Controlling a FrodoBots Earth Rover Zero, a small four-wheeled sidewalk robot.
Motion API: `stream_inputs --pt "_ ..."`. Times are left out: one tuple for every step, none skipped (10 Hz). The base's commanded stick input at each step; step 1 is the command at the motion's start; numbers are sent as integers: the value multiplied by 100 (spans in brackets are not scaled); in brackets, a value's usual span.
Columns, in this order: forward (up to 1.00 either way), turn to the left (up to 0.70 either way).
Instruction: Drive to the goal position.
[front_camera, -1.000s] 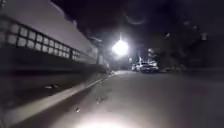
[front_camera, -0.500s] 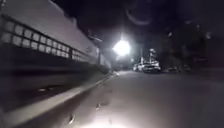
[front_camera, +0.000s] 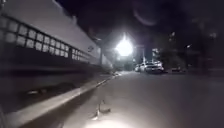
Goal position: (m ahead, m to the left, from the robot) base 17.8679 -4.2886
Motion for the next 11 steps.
stream_inputs --pt "70 0" --pt "70 0" --pt "70 0" --pt "70 -2" --pt "70 -6" --pt "70 -26" --pt "70 -35" --pt "70 -35" --pt "70 -35" --pt "70 -35" --pt "70 -35"
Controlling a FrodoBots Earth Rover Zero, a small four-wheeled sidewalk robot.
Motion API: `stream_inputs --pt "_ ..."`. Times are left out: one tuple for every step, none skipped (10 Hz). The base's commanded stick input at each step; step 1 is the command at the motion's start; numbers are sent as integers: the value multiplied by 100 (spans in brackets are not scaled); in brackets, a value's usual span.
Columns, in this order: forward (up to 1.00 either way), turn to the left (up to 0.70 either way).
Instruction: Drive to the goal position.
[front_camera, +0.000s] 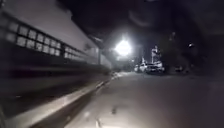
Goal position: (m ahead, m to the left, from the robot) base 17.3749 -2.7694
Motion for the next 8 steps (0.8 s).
stream_inputs --pt "70 -35" --pt "70 -35" --pt "70 -35" --pt "70 -19" --pt "70 0" --pt "70 0" --pt "70 0" --pt "70 0"
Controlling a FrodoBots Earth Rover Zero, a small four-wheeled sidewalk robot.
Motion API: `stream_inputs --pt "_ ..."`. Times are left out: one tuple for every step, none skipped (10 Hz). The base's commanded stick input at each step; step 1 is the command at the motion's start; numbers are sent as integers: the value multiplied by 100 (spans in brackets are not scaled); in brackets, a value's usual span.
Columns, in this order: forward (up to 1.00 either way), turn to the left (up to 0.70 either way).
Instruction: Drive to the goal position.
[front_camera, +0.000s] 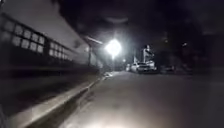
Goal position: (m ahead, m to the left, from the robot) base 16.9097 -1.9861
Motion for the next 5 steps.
stream_inputs --pt "70 -2" --pt "70 -4" --pt "70 -10" --pt "70 -21" --pt "70 -32"
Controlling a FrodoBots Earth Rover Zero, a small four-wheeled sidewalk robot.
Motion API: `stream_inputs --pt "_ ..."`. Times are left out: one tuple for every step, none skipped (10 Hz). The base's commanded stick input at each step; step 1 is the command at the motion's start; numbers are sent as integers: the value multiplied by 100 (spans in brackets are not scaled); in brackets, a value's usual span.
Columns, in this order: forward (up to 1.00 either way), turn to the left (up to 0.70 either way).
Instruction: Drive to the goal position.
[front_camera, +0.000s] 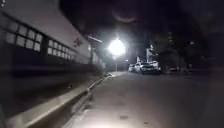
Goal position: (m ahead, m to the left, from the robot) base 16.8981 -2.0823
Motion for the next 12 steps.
stream_inputs --pt "70 -35" --pt "70 -35" --pt "70 -17" --pt "70 0" --pt "70 0" --pt "70 -11" --pt "70 -28" --pt "70 -35" --pt "70 -31" --pt "70 -20" --pt "70 0" --pt "70 -9"
